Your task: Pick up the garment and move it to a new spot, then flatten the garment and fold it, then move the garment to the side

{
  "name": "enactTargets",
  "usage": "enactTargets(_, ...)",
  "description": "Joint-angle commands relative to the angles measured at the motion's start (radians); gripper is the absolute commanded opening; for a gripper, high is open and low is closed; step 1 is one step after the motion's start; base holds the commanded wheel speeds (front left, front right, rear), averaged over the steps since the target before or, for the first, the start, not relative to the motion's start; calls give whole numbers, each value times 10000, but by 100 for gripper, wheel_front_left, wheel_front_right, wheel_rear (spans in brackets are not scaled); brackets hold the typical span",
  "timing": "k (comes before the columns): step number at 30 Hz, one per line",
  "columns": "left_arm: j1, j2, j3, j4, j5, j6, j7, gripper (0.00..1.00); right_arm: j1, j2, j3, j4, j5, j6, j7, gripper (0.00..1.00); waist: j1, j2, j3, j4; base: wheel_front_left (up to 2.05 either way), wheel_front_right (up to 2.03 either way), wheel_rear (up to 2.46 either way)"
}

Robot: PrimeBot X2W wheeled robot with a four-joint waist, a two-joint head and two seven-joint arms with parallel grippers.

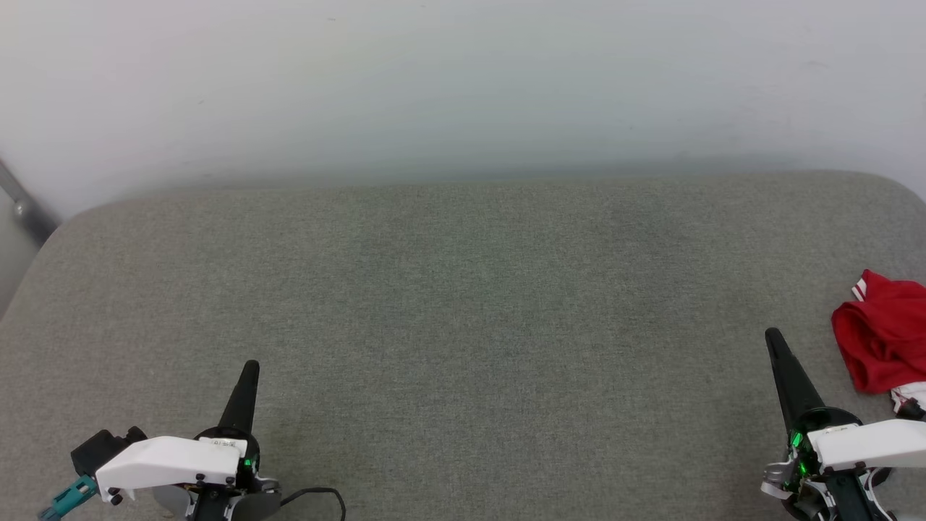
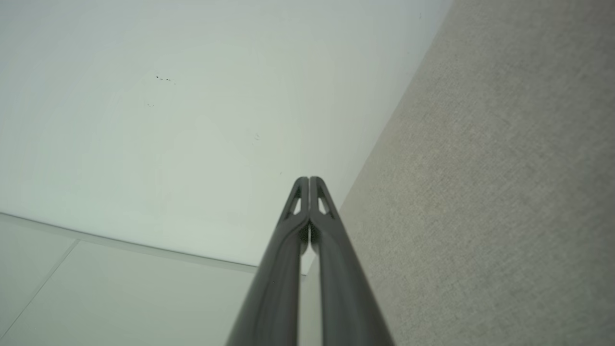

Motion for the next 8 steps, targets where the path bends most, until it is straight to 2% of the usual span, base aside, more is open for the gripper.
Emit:
enactTargets(1, -233, -29, 97, -14, -204, -93, 83, 0, -179, 22, -28, 35, 285, -2, 31, 0, -1, -1, 3, 7, 0, 0, 0)
enactTargets(8, -293, -182, 274, 44, -637, -241, 240, 0, -300, 45, -65, 198, 857, -2, 68, 0, -1, -1, 16, 31, 0, 0, 0)
